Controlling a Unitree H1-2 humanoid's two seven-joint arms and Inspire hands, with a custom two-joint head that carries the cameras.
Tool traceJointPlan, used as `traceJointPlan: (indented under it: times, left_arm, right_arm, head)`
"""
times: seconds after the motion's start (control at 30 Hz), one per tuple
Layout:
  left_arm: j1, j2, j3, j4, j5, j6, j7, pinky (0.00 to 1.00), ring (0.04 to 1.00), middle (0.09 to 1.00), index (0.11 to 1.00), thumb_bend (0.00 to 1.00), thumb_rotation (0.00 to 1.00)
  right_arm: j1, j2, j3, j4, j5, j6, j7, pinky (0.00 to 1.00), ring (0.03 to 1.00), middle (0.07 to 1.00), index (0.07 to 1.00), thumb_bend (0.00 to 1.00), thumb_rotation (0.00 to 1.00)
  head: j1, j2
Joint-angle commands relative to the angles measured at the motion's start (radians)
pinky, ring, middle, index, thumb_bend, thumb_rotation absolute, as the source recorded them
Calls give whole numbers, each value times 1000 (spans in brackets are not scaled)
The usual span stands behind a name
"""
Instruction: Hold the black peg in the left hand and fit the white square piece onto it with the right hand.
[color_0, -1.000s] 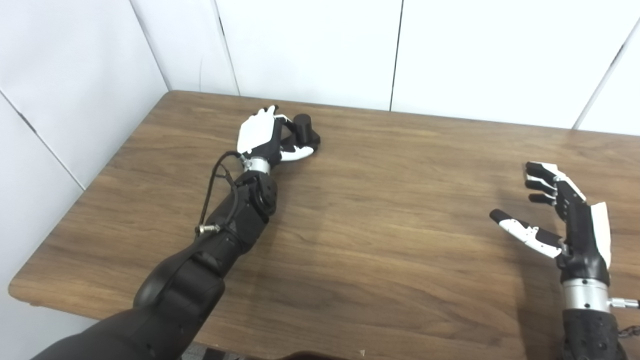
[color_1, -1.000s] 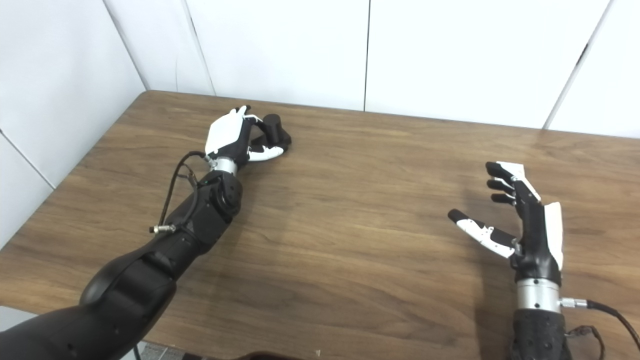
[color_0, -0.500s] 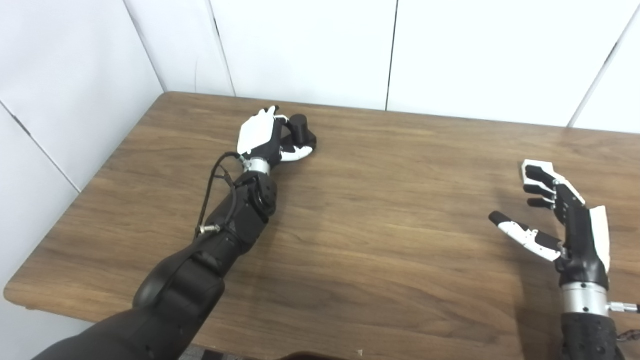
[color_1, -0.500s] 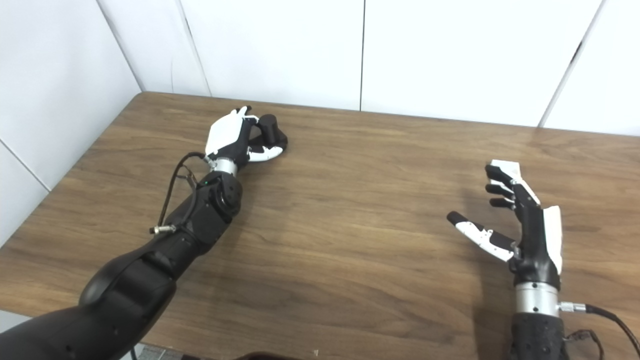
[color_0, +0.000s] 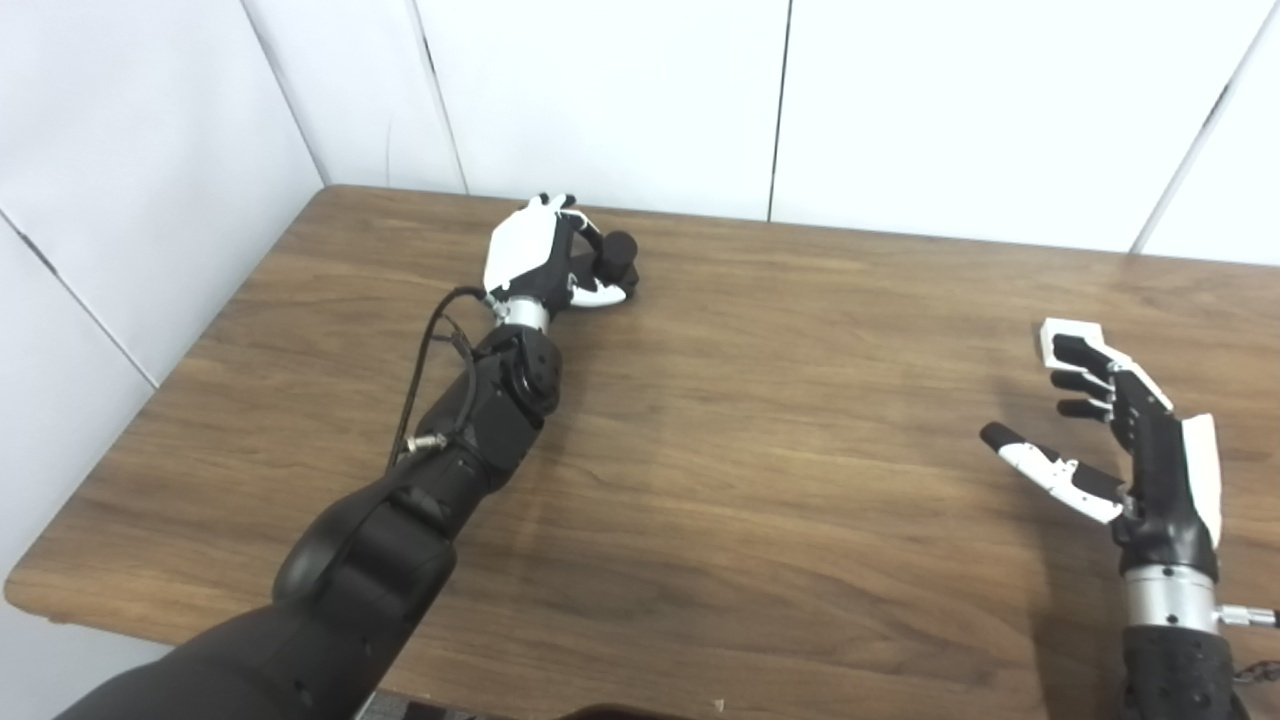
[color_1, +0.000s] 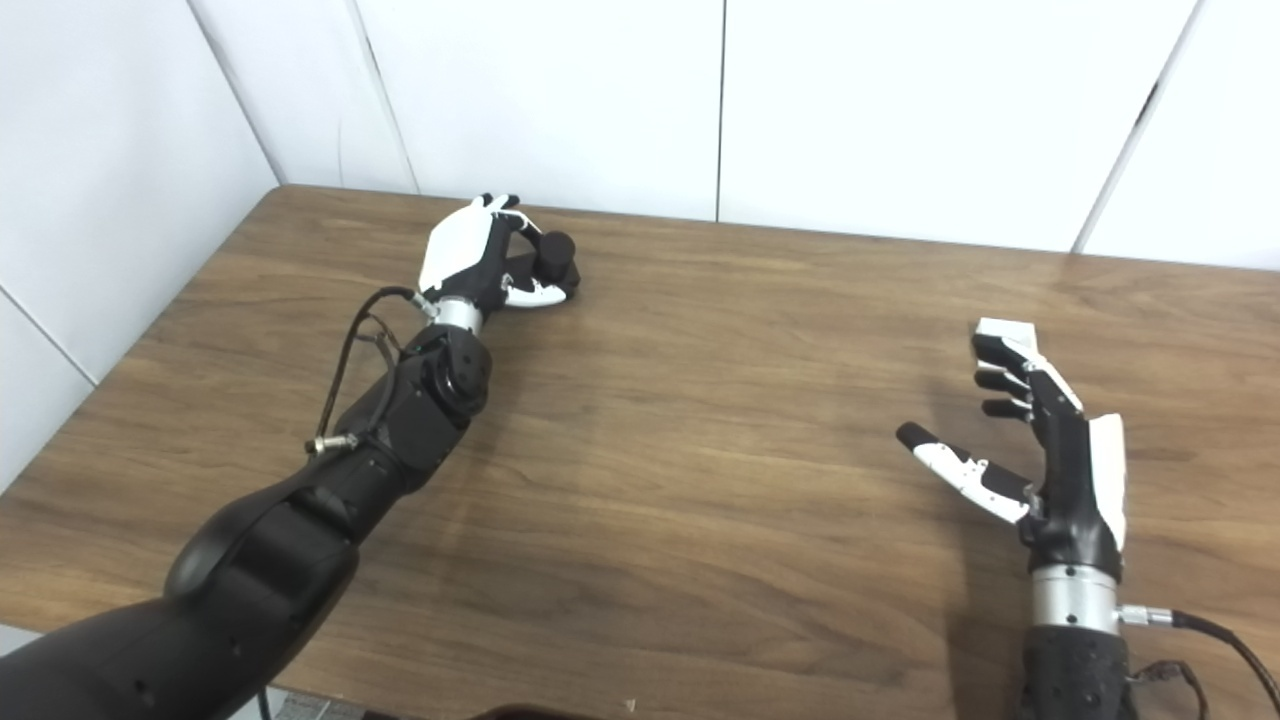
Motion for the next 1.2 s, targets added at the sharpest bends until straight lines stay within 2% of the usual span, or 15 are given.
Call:
traceJointPlan:
  times: [0.0,0.37,0.73,0.97,1.17]
  left_arm:
    - [-13,6,-14,17,15,9,-17,1000,1000,928,484,515,83]
    - [13,5,-23,-30,3,-7,-60,1000,1000,902,480,518,78]
    - [180,-34,-38,-300,-37,-18,-166,1000,997,914,486,518,86]
    - [295,-75,-36,-465,-92,-17,-236,1000,1000,943,490,518,87]
    - [362,-85,-46,-576,-95,2,-273,1000,1000,951,492,516,89]
  right_arm:
    - [6,-5,-4,6,-3,-31,-13,664,743,788,763,707,257]
    - [-5,-11,-8,4,5,-35,-8,695,750,789,759,699,255]
    - [-23,-12,-15,-10,-3,-16,-12,657,737,784,758,710,259]
    - [-29,-12,-15,-5,2,-21,-10,681,743,785,757,699,266]
    - [-30,-13,-11,-12,-2,-10,-4,690,747,792,766,697,283]
  head:
    - [0,1]
    - [-22,0]
    - [-53,1]
    - [-61,3]
    - [-81,7]
